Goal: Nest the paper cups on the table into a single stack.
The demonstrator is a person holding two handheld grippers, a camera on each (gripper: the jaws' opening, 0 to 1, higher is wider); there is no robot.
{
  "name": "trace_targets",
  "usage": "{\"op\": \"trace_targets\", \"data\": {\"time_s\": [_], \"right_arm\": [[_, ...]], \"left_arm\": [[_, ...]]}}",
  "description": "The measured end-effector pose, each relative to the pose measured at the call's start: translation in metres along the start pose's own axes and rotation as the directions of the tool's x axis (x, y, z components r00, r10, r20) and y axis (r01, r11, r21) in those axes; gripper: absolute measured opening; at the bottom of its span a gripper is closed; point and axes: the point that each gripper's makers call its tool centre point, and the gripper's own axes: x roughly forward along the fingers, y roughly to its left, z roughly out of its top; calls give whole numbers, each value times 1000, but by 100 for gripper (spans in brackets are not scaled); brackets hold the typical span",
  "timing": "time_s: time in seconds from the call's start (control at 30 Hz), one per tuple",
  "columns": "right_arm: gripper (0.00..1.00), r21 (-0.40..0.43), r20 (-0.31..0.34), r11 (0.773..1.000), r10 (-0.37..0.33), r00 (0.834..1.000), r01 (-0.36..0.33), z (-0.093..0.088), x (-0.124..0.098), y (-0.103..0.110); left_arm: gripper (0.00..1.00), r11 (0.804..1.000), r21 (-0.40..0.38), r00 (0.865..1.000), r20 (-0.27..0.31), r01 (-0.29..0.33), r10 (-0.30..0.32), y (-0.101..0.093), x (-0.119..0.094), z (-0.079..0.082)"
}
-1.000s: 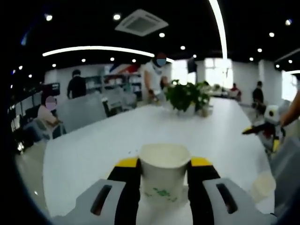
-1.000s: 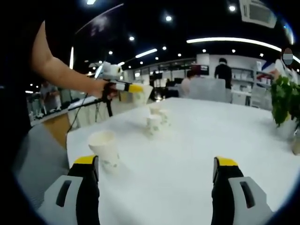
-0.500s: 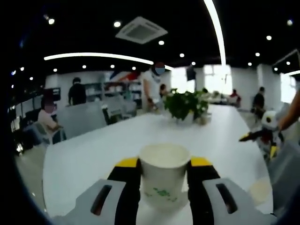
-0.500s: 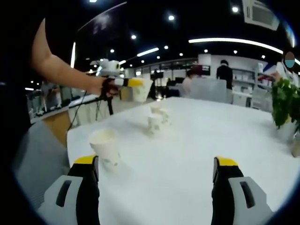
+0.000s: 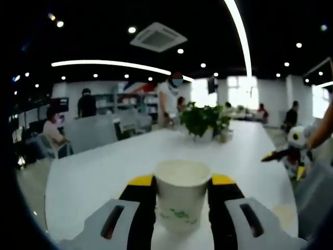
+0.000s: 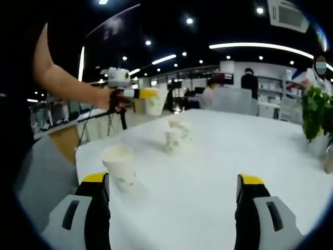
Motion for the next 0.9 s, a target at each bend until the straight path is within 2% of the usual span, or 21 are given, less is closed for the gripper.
{"op": "trace_targets", "data": {"time_s": [0.2,0.3,0.43,0.9], "right_arm": [[100,-8,-2,1000,-2,1000,2,-2,-1,1],[96,-19,-8,1000,-4,1000,4,-2,-2,1],[100,-18,1,1000,-1,1000,1,0,-1,2],[100,-22,-13,1000,3,1000,-4,0,-5,4]], "left_arm": [[38,1000,17,1000,7,-13,13,-6,-3,-1],[38,999,32,1000,16,-16,15,-13,-6,2],[38,999,36,1000,18,-5,4,-22,-5,2],[38,999,35,999,28,22,-23,-55,-10,2]]}}
